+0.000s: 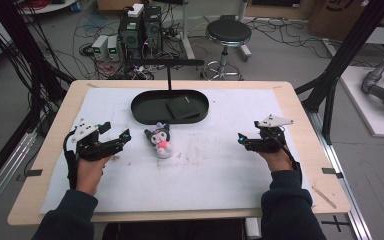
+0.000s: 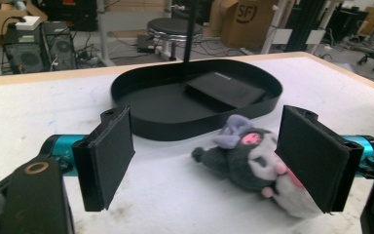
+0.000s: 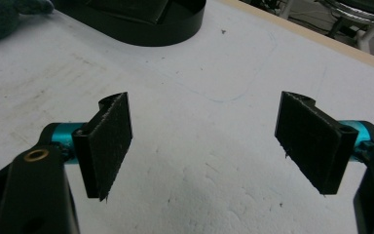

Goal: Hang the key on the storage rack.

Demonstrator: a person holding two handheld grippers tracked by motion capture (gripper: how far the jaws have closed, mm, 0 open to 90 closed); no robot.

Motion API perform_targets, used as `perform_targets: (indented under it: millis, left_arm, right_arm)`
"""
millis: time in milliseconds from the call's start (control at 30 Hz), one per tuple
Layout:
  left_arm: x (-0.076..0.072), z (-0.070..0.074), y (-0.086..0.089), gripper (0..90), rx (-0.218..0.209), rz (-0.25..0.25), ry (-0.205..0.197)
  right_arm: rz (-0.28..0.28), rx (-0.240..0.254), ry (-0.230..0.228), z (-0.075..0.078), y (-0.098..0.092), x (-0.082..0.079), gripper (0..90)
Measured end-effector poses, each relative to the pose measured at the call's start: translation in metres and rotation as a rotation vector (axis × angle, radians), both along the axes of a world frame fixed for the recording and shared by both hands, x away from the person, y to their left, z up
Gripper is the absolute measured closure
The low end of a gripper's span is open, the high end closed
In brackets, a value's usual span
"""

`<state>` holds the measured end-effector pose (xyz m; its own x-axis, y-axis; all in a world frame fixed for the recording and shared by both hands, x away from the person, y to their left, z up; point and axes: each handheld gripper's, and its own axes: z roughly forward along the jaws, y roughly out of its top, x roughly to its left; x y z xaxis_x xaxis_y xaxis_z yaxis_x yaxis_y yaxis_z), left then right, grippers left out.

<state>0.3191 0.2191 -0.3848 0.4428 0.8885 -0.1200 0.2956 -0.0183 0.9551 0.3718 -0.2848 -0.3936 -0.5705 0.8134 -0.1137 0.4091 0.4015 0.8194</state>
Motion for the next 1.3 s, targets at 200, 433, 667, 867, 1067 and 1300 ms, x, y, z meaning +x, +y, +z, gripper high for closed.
perform_targets:
  millis: [200,433,667,867,1067,1300]
  left_arm:
    - [0.004,0.001,-0.014,21.1,-0.001,-0.033,0.02]
    - [0.016,-0.012,-0.041,21.0,0.004,-0.048,0.096]
    - [0.026,-0.025,-0.075,21.4,0.035,-0.03,0.157]
    - [0.036,-0.035,-0.093,21.7,0.072,-0.013,0.203]
    - [0.049,-0.048,-0.111,20.8,0.15,-0.013,0.263]
    - [0.055,-0.045,-0.107,29.6,0.189,-0.081,0.26]
  right_arm:
    - [-0.003,-0.012,0.007,-0.003,0.001,0.0,21.8]
    - [-0.008,-0.027,0.026,-0.007,0.004,-0.001,21.8]
    - [0.003,-0.03,0.02,-0.008,0.004,-0.004,22.0]
    - [0.003,-0.028,0.024,-0.008,0.002,-0.003,22.1]
    - [0.009,-0.038,0.03,-0.01,0.005,-0.003,22.7]
    - [0.013,-0.036,0.036,-0.011,0.003,-0.002,22.8]
